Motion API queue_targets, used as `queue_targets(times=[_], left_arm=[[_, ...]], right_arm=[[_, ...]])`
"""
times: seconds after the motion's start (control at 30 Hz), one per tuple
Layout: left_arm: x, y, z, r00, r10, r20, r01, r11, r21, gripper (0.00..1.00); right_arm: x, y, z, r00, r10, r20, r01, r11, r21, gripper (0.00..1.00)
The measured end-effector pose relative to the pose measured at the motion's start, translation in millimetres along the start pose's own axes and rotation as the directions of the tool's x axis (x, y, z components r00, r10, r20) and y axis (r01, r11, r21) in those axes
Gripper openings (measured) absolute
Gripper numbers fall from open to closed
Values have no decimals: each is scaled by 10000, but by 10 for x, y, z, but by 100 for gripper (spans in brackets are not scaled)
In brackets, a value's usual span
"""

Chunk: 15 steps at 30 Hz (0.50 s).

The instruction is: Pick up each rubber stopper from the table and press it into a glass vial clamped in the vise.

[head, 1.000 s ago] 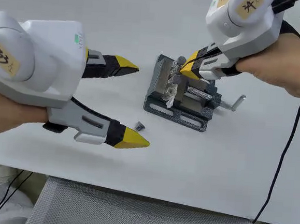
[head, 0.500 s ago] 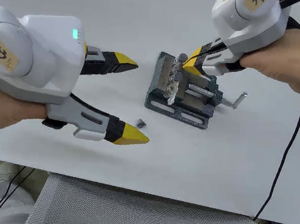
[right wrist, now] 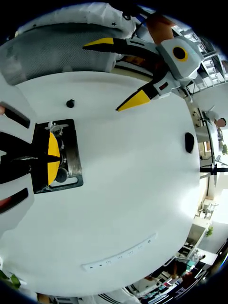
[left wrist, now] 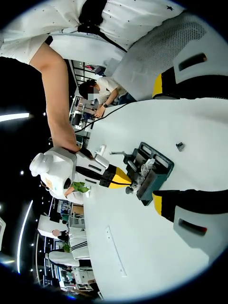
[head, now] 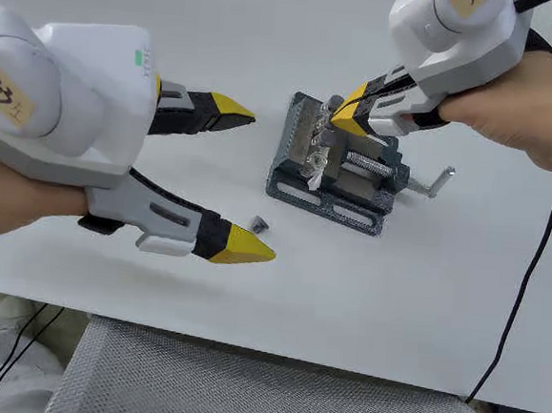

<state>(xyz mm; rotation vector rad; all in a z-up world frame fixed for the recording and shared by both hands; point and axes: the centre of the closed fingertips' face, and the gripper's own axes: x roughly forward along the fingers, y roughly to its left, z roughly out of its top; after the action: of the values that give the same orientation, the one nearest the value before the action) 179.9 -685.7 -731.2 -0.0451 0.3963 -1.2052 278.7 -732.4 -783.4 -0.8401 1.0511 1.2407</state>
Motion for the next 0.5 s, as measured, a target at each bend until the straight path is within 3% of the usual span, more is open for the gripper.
queue_targets(times=[0.5], left_arm=[[33, -3, 35, 9999, -91, 88, 91, 10000, 41, 76]], right_arm=[[10, -7, 17, 9998, 45, -209, -49, 9998, -214, 0]])
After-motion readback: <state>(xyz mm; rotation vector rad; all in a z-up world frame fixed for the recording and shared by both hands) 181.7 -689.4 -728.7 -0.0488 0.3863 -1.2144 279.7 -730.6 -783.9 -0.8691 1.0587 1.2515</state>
